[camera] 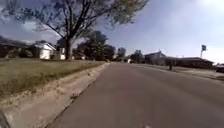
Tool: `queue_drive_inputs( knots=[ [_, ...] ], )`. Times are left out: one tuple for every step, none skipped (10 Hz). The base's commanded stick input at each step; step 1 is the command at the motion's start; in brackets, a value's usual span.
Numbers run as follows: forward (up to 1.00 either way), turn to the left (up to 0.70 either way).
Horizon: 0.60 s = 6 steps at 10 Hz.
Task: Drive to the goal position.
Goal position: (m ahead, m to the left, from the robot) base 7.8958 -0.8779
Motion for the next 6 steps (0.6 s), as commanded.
queue_drive_inputs(
  knots=[
    [1.00, 0.00],
    [1.00, 0.00],
    [1.00, 0.00],
    [1.00, 0.00],
    [1.00, 0.00],
    [1.00, 0.00]
  ],
)
